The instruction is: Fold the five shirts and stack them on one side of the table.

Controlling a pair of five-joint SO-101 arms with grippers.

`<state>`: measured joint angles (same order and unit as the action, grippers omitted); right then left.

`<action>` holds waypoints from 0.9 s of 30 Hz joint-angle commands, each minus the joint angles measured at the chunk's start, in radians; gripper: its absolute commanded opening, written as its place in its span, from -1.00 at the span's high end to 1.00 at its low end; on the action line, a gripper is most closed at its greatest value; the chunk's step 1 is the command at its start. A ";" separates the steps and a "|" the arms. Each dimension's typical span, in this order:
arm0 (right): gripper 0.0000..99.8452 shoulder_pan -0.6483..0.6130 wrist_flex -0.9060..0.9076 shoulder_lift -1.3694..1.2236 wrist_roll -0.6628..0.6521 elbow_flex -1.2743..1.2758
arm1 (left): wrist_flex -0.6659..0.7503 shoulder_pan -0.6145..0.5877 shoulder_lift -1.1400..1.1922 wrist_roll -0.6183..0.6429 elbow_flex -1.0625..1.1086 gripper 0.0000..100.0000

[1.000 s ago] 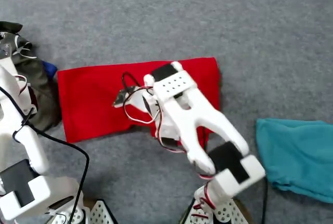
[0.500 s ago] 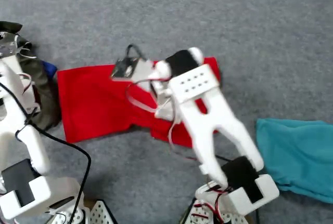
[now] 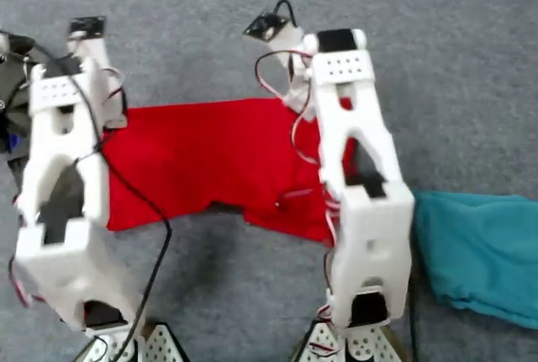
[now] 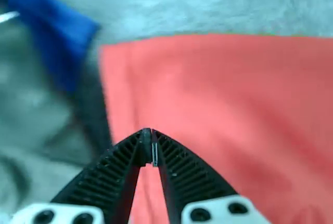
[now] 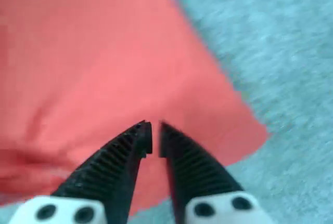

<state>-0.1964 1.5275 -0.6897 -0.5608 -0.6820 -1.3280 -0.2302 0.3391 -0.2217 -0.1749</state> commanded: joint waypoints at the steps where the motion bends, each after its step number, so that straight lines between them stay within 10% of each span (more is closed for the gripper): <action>1: 0.98 0.036 0.028 -0.180 0.015 -0.303 | -0.098 0.046 0.166 0.009 -0.238 0.96; 22: 0.98 0.076 -0.264 -0.661 0.015 -0.986 | -0.273 0.049 1.018 0.005 -1.484 0.96; 27: 0.98 0.056 -0.038 -0.535 0.014 -0.984 | -0.331 0.041 0.987 0.006 -1.491 0.96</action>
<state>-0.1350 1.3648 -1.3694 -0.5516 -1.6103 -1.6226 -0.1780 1.3748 -0.2140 -1.6157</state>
